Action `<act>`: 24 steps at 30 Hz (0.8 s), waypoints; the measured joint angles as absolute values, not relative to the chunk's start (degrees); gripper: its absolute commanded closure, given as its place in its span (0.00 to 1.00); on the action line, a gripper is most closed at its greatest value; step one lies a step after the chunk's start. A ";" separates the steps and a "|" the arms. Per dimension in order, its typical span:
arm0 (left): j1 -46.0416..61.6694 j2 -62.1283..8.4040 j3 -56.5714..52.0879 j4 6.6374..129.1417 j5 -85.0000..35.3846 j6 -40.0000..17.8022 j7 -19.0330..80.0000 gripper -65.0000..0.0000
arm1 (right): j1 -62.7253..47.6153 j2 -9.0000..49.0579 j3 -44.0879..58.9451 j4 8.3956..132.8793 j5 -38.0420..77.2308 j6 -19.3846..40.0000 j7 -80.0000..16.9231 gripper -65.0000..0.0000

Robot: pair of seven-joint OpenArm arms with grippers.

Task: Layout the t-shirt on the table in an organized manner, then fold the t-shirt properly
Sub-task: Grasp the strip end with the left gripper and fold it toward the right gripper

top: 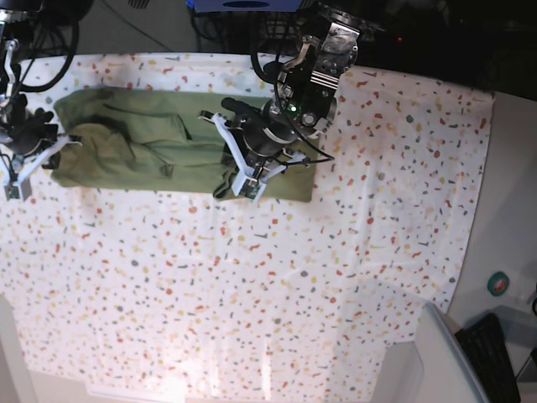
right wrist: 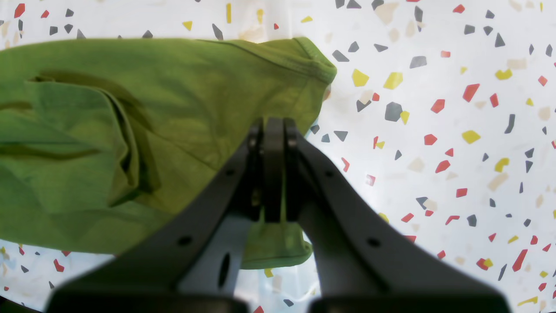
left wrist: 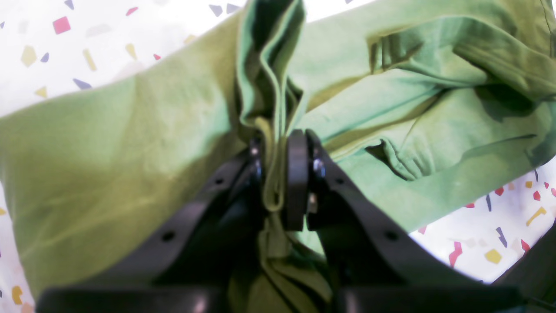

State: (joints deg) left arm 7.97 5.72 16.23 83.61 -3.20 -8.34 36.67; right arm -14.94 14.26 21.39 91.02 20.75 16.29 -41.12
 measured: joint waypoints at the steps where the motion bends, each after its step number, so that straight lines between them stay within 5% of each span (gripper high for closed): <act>1: 7.97 5.72 16.23 83.61 -3.20 -8.36 36.67 1.00 | -14.96 14.26 21.39 91.02 20.73 16.29 -41.12 1.00; 7: 7.94 5.58 17.52 83.61 -3.03 -8.23 36.67 0.41 | -14.96 14.26 21.39 91.02 20.73 16.29 -41.12 1.00; 11: 7.90 5.61 22.26 83.37 -3.27 -8.93 36.62 0.25 | -14.94 14.26 21.39 91.02 20.75 16.29 -41.12 1.00; 18: 6.13 5.56 28.53 80.68 -3.25 -8.82 37.10 0.28 | -14.96 14.24 21.39 91.02 20.75 16.29 -41.12 1.00; 20: 7.79 5.43 27.46 85.67 -3.38 -8.97 37.17 0.42 | -15.03 14.26 21.39 91.02 20.67 16.29 -41.17 1.00; 24: 11.94 2.37 19.94 96.66 -3.27 -8.95 36.60 0.98 | -15.31 14.24 21.43 91.02 20.67 16.29 -41.15 1.00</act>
